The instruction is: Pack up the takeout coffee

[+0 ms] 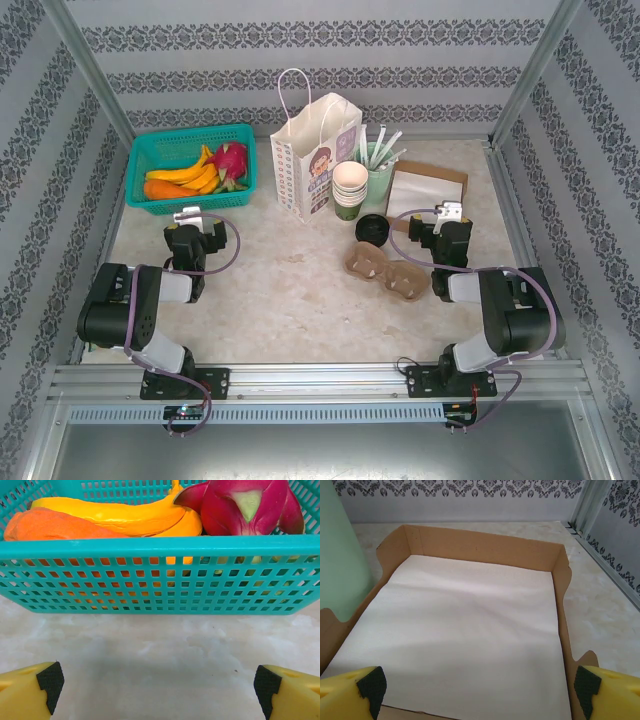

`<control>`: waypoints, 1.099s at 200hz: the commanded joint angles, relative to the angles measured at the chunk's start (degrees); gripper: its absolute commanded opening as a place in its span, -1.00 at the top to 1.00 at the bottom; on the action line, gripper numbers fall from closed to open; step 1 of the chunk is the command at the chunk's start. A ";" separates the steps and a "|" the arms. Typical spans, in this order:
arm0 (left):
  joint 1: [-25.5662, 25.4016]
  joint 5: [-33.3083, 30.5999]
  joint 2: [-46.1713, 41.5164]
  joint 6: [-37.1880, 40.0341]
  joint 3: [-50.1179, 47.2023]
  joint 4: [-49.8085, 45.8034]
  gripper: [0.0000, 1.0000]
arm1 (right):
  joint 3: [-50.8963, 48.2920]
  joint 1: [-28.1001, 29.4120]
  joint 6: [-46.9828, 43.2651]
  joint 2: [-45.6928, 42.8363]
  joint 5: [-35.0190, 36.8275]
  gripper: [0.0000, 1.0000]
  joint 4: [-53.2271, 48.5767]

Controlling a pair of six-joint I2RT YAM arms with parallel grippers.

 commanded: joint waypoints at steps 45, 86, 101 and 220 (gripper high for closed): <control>-0.22 0.73 0.03 0.83 0.50 -0.32 -0.99 | 0.17 -0.19 1.10 -0.04 -0.47 -0.96 1.97; -0.17 0.68 0.00 0.78 0.50 -0.36 -0.99 | 0.34 -0.20 0.84 -0.04 -1.33 -0.96 1.63; -0.17 0.70 0.01 0.83 0.50 -0.38 -0.99 | 0.34 -0.20 0.85 0.00 -1.30 -0.96 1.62; -0.22 2.61 -1.22 1.60 1.19 -2.21 -0.99 | 0.78 -0.44 0.00 -3.13 -4.34 -0.96 -1.03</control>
